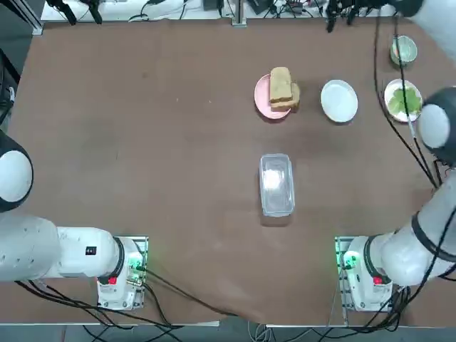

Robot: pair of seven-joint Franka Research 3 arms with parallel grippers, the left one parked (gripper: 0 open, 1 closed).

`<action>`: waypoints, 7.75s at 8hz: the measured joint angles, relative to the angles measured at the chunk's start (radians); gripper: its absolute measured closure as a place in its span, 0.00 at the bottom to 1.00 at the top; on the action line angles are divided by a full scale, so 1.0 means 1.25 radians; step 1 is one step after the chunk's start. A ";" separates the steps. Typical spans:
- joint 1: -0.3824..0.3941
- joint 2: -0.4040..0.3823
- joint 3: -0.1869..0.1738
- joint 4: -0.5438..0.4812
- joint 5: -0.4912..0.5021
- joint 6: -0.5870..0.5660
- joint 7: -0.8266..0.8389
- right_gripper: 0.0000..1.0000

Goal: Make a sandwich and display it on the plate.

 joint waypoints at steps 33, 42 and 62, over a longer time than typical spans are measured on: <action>-0.017 0.406 0.009 0.135 0.455 0.231 -0.475 0.08; -0.017 0.421 0.015 0.134 0.464 0.210 -0.476 0.28; -0.378 0.212 -0.008 0.191 0.505 -0.176 -0.210 0.91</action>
